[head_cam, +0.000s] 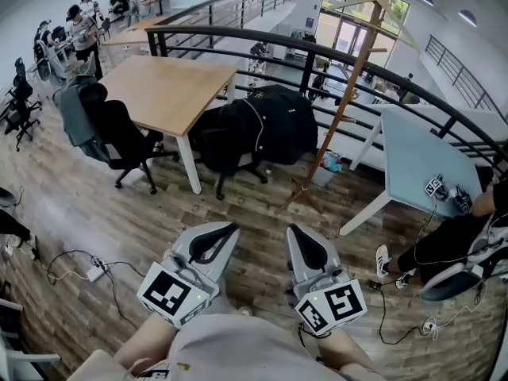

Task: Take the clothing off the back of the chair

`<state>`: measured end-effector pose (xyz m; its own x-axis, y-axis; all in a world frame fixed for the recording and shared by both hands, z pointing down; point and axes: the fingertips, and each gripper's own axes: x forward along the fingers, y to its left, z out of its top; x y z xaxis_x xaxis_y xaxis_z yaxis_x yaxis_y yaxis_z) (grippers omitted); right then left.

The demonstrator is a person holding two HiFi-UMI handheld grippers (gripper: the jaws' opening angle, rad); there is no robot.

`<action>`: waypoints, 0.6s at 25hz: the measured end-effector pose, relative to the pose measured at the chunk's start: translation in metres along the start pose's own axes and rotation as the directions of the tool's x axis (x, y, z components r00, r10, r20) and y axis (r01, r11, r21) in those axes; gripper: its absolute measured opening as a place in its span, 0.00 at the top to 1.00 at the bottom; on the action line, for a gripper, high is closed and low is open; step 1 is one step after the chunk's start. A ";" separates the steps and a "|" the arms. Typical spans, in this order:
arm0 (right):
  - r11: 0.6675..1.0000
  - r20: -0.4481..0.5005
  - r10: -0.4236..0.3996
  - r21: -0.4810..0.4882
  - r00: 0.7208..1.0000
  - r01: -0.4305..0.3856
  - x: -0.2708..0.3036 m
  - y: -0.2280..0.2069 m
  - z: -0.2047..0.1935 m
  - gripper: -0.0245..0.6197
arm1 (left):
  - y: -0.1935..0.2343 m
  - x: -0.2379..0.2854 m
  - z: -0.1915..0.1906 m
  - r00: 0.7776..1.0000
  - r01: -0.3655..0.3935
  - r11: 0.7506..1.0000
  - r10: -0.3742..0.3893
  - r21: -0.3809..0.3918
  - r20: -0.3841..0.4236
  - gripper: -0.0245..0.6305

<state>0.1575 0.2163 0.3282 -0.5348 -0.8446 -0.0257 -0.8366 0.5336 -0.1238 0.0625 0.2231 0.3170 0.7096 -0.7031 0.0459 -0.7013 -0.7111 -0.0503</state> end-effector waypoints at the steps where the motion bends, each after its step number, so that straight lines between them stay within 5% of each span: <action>1: 1.000 -0.001 0.001 -0.001 1.000 -0.001 0.002 0.000 -0.001 0.96 | 0.001 0.001 -0.001 1.000 0.002 1.000 -0.002 0.000 0.000 0.98; 15: 1.000 -0.027 -0.005 -0.024 1.000 0.004 0.060 -0.014 -0.011 0.96 | 0.061 0.024 -0.015 1.000 -0.025 0.999 0.026 0.024 -0.011 0.98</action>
<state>0.1356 0.1588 0.3391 -0.5336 -0.8458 0.0014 -0.8416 0.5308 -0.0998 0.0360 0.1625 0.3300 0.6905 -0.7212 0.0559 -0.7173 -0.6926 -0.0756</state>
